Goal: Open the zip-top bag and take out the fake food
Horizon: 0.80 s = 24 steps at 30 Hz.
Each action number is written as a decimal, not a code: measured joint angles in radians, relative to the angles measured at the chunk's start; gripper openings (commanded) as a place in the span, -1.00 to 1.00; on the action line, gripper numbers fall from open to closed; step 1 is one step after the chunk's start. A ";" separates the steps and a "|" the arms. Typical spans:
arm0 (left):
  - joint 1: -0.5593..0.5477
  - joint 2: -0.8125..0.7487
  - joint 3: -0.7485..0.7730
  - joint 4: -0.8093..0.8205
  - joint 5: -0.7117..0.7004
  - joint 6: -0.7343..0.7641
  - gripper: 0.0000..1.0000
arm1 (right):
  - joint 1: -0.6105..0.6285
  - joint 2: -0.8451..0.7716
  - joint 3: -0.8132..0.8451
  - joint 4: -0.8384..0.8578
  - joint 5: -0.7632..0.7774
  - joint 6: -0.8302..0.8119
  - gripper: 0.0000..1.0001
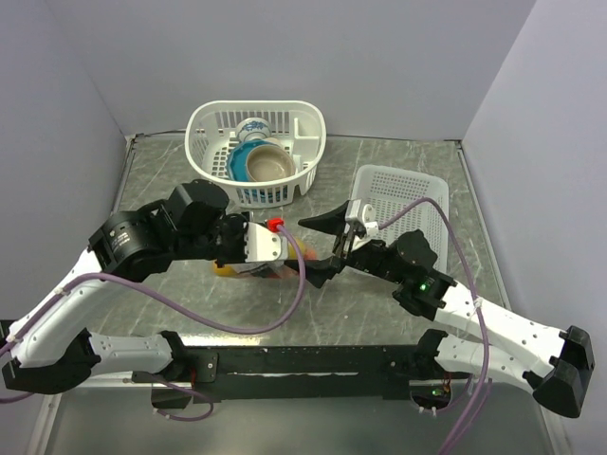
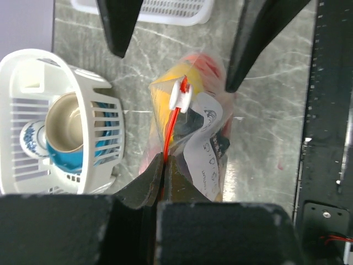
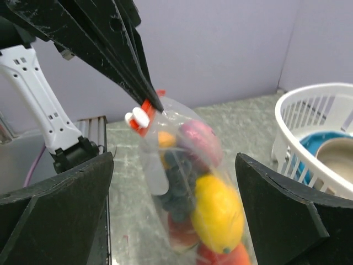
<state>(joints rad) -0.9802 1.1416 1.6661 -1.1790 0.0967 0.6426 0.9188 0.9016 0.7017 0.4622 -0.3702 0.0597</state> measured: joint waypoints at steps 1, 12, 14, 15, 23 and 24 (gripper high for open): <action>0.000 0.004 0.012 -0.013 0.011 -0.004 -0.98 | 0.000 0.003 0.000 0.011 -0.006 -0.002 0.92; 0.001 0.023 0.061 -0.068 0.069 -0.035 -0.98 | 0.000 0.080 0.032 0.060 -0.075 0.011 0.16; 0.002 0.023 0.061 -0.068 0.068 -0.036 -0.98 | 0.000 0.093 0.047 0.058 -0.092 0.018 0.17; 0.002 0.022 0.061 -0.068 0.068 -0.037 -0.98 | 0.000 0.100 0.054 0.059 -0.101 0.023 0.17; 0.002 0.010 0.056 -0.067 0.065 -0.037 -0.99 | 0.000 0.133 0.067 0.061 -0.188 0.058 0.16; 0.002 0.008 0.055 -0.067 0.063 -0.037 -0.98 | 0.000 0.137 0.068 0.059 -0.203 0.060 0.19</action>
<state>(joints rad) -0.9783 1.1496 1.7214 -1.2461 0.1600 0.6052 0.9188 1.0389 0.7696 0.5213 -0.5735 0.1196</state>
